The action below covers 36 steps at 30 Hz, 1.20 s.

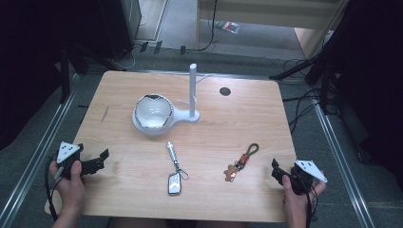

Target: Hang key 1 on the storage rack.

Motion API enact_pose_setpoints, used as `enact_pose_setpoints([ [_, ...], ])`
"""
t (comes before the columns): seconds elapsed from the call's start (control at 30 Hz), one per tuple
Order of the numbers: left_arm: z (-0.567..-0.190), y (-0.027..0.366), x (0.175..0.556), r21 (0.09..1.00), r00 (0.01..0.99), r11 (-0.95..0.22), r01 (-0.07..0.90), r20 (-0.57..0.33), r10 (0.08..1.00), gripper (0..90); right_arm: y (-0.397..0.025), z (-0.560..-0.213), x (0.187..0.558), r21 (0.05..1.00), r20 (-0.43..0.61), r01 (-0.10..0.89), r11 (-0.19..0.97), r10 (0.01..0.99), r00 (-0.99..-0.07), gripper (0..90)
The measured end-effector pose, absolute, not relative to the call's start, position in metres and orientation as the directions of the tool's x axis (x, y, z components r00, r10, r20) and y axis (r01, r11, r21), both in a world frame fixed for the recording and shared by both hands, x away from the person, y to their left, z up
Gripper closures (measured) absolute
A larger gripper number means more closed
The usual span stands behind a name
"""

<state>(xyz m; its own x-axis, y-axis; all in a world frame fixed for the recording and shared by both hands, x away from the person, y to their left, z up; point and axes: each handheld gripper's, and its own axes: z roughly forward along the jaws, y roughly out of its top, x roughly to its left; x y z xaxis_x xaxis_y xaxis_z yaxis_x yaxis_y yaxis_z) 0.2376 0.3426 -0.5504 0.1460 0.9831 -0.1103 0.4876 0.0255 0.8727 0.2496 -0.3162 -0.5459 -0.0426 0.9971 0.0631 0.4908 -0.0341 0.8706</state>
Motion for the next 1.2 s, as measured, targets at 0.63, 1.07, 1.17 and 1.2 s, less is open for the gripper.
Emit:
enact_pose_setpoints([
  [0.63, -0.55, 0.342, 0.237, 0.875, 0.147, 0.02, 0.483, -0.104, 0.984, 0.7, -0.311, -0.546, 0.248, 0.866, -0.004, 0.499, 0.01, 1.0, -0.012, 12.7],
  [1.07, -0.55, 0.34, 0.237, 0.878, 0.145, 0.002, 0.478, -0.081, 0.986, 0.7, -0.312, -0.537, 0.251, 0.841, -0.01, 0.541, 0.018, 1.0, -0.018, 15.5],
  [1.17, -0.55, 0.34, 0.238, 0.878, 0.144, 0.003, 0.479, -0.082, 0.986, 0.7, -0.31, -0.534, 0.252, 0.83, -0.003, 0.557, 0.024, 0.999, -0.038, 15.2],
  [1.2, -0.55, 0.34, 0.238, 0.878, 0.145, 0.002, 0.479, -0.082, 0.986, 0.7, -0.307, -0.532, 0.253, 0.815, -0.01, 0.578, 0.041, 0.998, -0.057, 15.1],
])
